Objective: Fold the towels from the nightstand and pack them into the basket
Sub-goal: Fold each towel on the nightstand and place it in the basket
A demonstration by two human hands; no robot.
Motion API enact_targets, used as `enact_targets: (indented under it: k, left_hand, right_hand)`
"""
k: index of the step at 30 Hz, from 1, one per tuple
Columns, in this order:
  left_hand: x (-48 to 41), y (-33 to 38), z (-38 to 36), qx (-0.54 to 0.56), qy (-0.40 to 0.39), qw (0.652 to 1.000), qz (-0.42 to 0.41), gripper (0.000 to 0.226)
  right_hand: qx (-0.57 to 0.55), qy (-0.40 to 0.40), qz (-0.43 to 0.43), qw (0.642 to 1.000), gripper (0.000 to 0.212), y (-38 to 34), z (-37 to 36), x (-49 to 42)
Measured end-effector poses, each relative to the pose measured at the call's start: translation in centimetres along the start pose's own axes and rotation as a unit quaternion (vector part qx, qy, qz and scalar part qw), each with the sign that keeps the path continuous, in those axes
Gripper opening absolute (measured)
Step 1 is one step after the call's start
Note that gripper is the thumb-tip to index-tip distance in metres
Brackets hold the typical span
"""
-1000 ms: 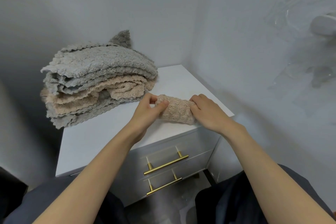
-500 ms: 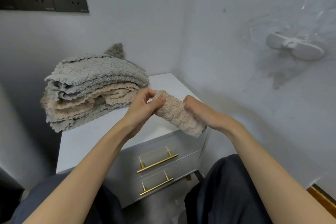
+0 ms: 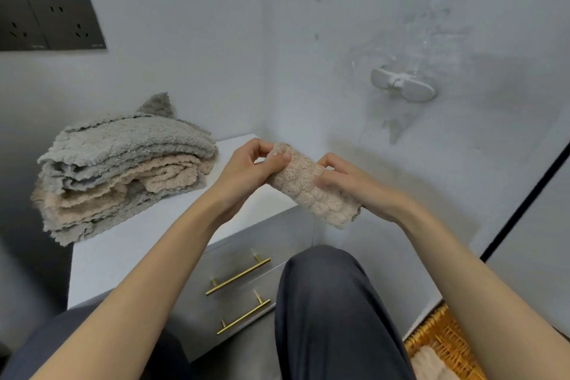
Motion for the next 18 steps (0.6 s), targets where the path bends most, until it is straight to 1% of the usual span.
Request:
enact_targets:
  k: [3, 8, 12, 15, 18]
  left_hand:
    - [1.0, 0.0, -1.9, -0.011, -0.018, 1.000, 0.003, 0.013]
    - [3.0, -1.2, -5.1, -0.068, -0.049, 0.996, 0.021, 0.023]
    - [4.2, -1.8, -8.4, -0.111, -0.079, 0.990, 0.028, 0.029]
    - [4.8, -3.0, -11.1, -0.141, -0.101, 0.984, 0.035, 0.034]
    - [5.2, -4.8, -14.3, -0.177, -0.144, 0.973, 0.040, 0.035]
  right_hand:
    - [0.016, 0.012, -0.003, 1.000, 0.021, -0.1, 1.1, 2.6]
    - [0.028, -0.009, -0.029, 0.999, 0.030, 1.2, 1.7, 7.2]
    - [0.022, 0.015, -0.048, 0.998, 0.025, 3.0, 2.4, 10.7]
    - [0.018, 0.036, -0.065, 0.997, 0.033, 4.7, 2.8, 13.6]
    - [0.018, 0.061, -0.085, 0.994, 0.043, 7.1, 3.3, 16.7]
Point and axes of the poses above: each hand's wrist, its own x-axis away from the middle knuckle, its own z-axis out of the back of the hand, y = z × x, the point moved 7 cm from there along -x, towards the middle knuckle, and after that the axes turned 9 degrees about z, right-handed, at the moved point
